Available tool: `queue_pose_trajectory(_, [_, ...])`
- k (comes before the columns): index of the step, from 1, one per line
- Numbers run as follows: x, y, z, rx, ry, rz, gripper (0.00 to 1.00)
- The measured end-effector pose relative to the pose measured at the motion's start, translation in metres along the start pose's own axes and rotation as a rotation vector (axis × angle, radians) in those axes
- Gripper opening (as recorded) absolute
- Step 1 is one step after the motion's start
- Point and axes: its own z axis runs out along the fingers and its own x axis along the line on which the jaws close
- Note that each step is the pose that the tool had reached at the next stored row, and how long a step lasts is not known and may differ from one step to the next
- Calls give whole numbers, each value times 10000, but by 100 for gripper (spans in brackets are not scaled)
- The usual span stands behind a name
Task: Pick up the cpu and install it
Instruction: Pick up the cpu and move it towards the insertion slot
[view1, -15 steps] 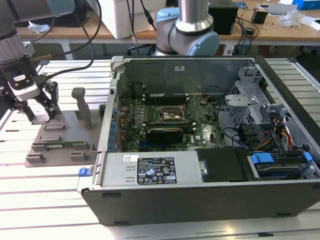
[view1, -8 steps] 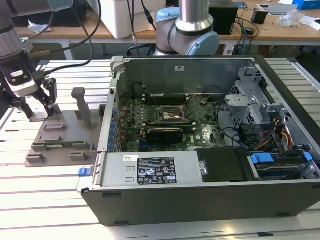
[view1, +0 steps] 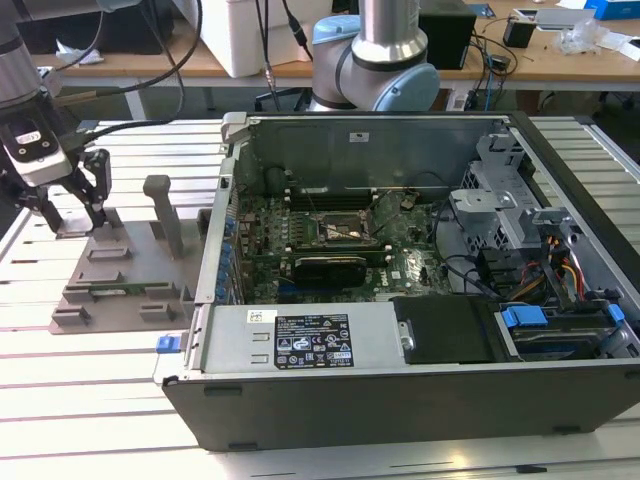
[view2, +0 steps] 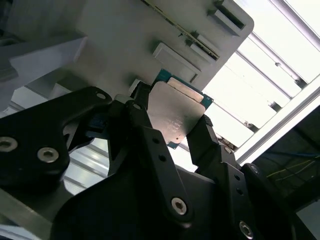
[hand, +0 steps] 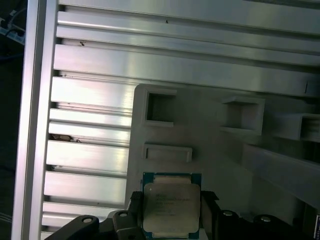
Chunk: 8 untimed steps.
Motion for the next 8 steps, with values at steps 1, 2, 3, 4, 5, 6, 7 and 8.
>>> queue_pose_trajectory(1, [0,-1,-15,1,1,-1,55])
queue_pose_trajectory(2, [-1,-1,-30,0,0,0,55])
queue_pose_trajectory(3, [-1,-2,-46,0,1,0,55])
queue_pose_trajectory(4, [-1,-2,-60,0,0,0,55])
queue_pose_trajectory(5, [-2,-2,-69,0,0,0,55])
queue_pose_trajectory(6, [-2,-3,-87,0,0,0,55])
queue_pose_trajectory(7, [-2,-3,-97,0,0,0,55])
queue_pose_trajectory(8, [-2,-4,-109,0,0,0,55])
